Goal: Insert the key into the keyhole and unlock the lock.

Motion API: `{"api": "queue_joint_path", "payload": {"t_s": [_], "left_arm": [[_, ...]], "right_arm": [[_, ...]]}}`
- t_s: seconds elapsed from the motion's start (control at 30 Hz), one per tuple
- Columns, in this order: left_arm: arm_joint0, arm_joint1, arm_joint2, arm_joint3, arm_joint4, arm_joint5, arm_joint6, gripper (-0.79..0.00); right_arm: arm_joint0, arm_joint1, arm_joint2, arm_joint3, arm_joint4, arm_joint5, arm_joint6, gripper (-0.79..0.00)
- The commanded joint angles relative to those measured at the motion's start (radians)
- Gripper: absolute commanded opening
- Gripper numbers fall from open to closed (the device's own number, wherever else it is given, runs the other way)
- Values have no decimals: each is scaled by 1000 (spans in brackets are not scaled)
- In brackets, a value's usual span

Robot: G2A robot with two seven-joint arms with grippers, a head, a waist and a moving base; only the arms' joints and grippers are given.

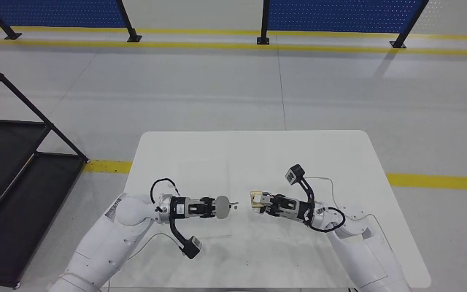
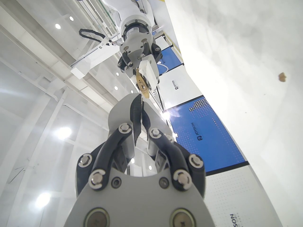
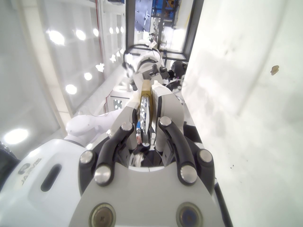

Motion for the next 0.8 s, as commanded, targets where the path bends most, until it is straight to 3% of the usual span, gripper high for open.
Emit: {"api": "queue_joint_path", "payload": {"t_s": [0.0, 0.33, 0.57, 0.77], "left_arm": [[0, 0, 0, 0, 1, -1, -1, -785], [-1, 4, -3, -11, -5, -4, 13, -785], [15, 12, -13, -24, 0, 28, 47, -785], [17, 15, -4, -22, 11, 47, 60, -785]], "right_arm": [[0, 0, 0, 0, 0, 0, 0, -785], [0, 0, 0, 0, 0, 0, 0, -785], [-4, 7, -13, -51, -146, 17, -70, -785], [-6, 11, -21, -69, -162, 21, -56, -785]]}}
